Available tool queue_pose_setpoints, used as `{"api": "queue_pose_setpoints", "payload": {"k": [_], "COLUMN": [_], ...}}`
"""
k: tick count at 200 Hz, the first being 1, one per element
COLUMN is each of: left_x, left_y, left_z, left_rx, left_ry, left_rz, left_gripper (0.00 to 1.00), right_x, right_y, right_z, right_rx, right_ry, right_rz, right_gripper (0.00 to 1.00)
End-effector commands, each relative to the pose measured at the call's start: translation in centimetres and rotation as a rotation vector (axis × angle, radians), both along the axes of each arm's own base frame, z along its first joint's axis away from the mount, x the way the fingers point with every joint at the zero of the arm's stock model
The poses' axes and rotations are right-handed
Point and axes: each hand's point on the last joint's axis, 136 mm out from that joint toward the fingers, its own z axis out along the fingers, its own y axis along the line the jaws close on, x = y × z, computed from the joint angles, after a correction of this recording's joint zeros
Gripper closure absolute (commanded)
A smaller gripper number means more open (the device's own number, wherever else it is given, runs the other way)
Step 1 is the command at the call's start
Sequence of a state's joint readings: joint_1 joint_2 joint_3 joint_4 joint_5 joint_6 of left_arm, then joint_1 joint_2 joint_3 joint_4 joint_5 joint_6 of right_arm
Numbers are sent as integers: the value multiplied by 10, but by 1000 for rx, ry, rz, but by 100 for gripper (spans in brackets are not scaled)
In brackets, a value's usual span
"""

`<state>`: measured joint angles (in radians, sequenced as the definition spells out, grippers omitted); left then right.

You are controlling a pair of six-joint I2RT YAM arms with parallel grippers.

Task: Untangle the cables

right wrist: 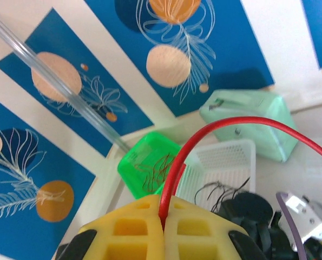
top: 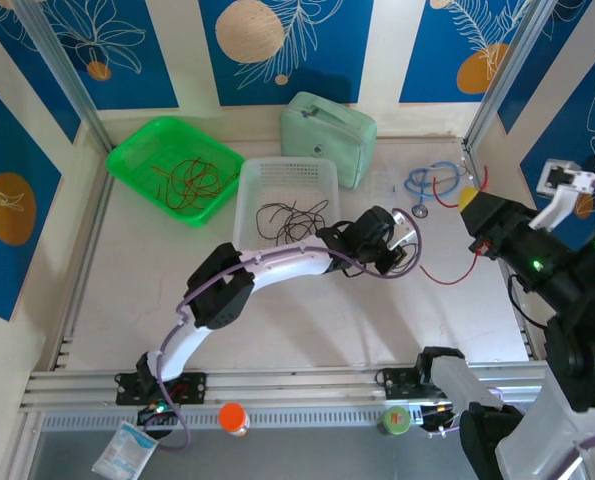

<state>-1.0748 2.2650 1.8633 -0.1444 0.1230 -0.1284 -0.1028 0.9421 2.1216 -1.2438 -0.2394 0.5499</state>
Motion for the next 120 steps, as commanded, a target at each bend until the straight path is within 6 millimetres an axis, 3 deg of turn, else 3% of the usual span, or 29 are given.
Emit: {"api": "queue_pose_setpoints", "payload": {"k": [1, 34, 66, 85, 120], "left_x": [-12, -12, -16, -17, -20], "left_y": [-7, -6, -5, 0, 28], "left_z": [-5, -14, -14, -1, 49], "left_rx": [10, 42, 65, 63, 58], "left_ry": [62, 89, 108, 93, -8], "left_rz": [-1, 12, 7, 14, 51], "left_gripper": [100, 83, 45, 34, 28], "right_x": [-5, -5, 1, 5, 14], "right_y": [-15, -17, -12, -8, -7], "right_z": [-2, -5, -12, -13, -9], "right_rx": [-40, -40, -35, -30, -39], "right_ry": [2, -9, 9, 11, -10], "right_rz": [-89, -91, -55, -25, -25], "right_gripper": [100, 100, 100, 100, 100]}}
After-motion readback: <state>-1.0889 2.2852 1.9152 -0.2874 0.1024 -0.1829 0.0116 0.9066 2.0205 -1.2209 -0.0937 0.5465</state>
